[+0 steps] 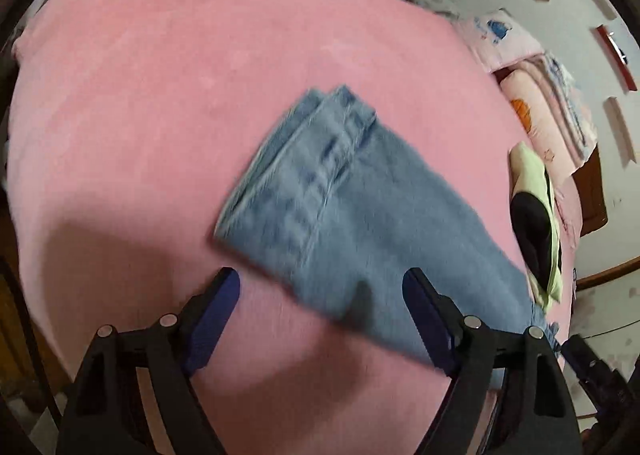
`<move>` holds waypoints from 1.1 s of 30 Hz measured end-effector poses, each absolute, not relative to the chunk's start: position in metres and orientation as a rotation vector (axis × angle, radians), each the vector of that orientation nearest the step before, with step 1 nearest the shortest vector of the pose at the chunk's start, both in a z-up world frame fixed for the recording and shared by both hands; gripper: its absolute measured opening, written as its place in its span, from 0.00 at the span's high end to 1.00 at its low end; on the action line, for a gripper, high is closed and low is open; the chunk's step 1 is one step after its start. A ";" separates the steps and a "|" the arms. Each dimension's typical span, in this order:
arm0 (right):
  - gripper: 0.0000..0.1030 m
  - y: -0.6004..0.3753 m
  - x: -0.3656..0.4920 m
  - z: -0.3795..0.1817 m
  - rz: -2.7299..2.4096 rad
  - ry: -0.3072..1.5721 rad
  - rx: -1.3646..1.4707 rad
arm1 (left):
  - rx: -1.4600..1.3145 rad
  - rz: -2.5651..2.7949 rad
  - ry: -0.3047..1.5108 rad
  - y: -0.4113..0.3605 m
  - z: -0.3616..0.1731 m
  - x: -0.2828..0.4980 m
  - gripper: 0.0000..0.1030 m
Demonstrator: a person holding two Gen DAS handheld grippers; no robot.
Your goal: Fold large clothes
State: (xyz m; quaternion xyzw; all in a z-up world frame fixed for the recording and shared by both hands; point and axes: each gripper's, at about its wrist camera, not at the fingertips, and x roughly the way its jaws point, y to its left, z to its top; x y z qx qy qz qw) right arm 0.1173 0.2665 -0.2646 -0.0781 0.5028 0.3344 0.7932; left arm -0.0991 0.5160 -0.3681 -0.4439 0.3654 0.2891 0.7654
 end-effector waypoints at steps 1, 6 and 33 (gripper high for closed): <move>0.58 0.275 0.116 -0.269 0.726 1.082 -0.187 | -0.957 0.632 0.783 0.522 -0.370 -0.096 0.24; 0.58 0.282 0.120 -0.281 0.718 1.095 -0.213 | -0.943 0.649 0.767 0.540 -0.375 -0.076 0.88; 0.58 -0.117 0.147 -0.232 0.134 1.004 0.052 | -0.624 -0.293 0.664 0.130 -0.181 0.156 0.91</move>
